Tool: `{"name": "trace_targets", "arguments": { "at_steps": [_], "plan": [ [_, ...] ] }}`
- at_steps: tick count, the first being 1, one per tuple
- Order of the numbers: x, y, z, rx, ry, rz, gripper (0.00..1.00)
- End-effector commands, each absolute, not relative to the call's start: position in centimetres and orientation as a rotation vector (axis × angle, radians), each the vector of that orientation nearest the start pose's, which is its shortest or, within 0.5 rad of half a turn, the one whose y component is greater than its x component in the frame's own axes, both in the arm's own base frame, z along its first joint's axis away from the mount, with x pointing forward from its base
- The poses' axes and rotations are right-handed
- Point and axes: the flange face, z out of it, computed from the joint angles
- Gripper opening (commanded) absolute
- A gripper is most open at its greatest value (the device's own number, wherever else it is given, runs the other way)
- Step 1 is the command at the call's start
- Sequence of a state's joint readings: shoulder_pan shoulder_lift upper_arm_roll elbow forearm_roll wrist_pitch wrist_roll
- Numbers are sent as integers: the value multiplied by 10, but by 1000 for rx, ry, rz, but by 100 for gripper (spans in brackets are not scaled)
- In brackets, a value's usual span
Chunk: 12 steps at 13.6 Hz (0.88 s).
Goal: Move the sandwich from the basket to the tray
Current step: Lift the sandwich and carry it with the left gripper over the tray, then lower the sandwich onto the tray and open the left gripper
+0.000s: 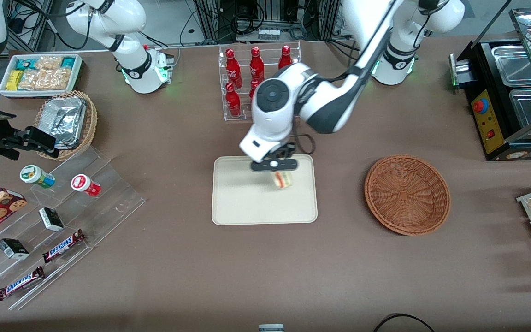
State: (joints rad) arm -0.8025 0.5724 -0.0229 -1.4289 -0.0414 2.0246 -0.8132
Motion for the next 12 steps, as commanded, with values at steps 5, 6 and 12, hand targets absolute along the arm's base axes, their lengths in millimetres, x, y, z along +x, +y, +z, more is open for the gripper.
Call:
{"name": "trace_targets", "arguments": {
  "at_steps": [5,6,12],
  "plan": [
    [503,-550,303,-3293,0,-129,0],
    [504,-550,294,-3293,13,-133,0],
    [497,-540,251,-3242,138,-76,0]
  ]
}}
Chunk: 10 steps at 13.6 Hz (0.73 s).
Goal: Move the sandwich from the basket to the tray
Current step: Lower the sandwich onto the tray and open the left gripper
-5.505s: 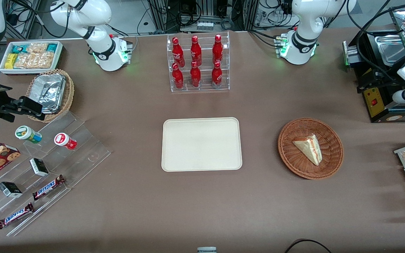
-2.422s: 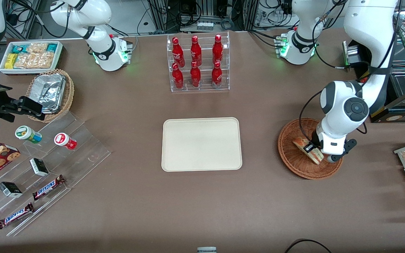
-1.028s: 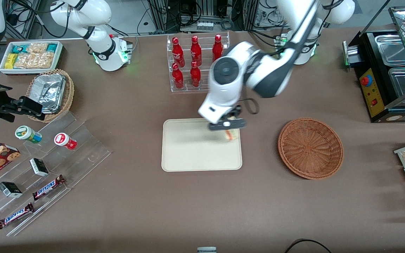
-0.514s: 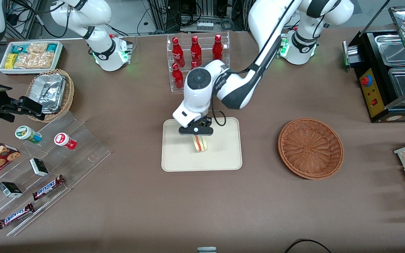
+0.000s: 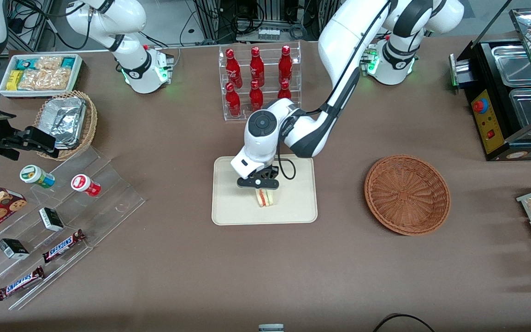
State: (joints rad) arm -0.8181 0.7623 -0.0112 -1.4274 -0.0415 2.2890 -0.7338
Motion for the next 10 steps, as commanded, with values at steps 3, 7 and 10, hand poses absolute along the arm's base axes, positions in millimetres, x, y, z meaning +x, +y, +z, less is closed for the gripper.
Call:
{"name": "trace_targets", "arguments": {
  "at_steps": [3,7,10],
  "plan": [
    [496,-542,250,-3246,135,-77,66],
    [499,-540,255,-3247,131,-82,98],
    [501,-540,267,-3260,100,-94,98]
  ]
}}
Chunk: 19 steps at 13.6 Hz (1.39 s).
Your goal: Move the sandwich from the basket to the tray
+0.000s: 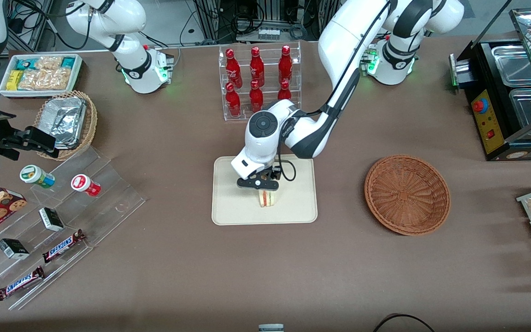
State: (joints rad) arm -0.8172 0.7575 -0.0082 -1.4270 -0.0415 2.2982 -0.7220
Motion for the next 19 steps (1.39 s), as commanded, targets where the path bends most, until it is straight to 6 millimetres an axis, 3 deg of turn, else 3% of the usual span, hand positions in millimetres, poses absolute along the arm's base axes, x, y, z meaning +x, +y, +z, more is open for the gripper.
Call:
{"name": "trace_targets", "arguments": {
  "at_steps": [1,6,9,15,19],
  "plan": [
    [501,-541,271,-3263,94,-95,98],
    [500,-540,295,-3257,29,-78,98],
    [491,-523,354,-3195,-15,7,98],
    [499,-435,488,-3136,-139,87,98],
    [504,-367,541,-3101,-136,117,99]
  ]
}}
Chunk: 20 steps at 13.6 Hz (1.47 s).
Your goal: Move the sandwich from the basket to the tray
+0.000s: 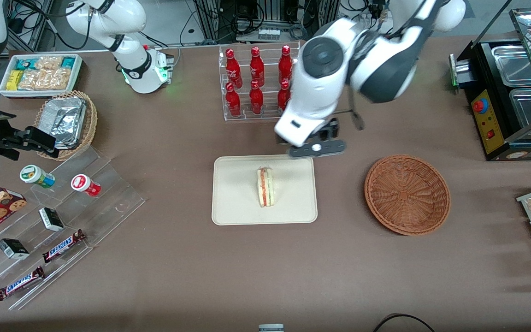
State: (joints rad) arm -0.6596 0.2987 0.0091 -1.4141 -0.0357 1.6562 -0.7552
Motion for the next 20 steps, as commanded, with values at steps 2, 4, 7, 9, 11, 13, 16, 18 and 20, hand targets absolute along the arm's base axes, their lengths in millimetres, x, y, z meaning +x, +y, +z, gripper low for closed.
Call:
{"name": "trace_targets", "arguments": {
  "at_steps": [2,4,7,9,11,13,16,18,20],
  "plan": [
    [513,-321,565,-3077,-125,126,99],
    [521,-274,587,-3073,-76,145,99],
    [534,-196,603,-3086,44,176,99],
    [539,-147,610,-3097,70,179,99],
    [540,-102,613,-3105,99,193,99],
    [540,-66,615,-3114,90,201,99],
    [534,-17,617,-3132,154,202,99],
    [535,0,618,-3139,159,195,99],
    [541,-5,620,-3142,153,183,99]
  ]
}}
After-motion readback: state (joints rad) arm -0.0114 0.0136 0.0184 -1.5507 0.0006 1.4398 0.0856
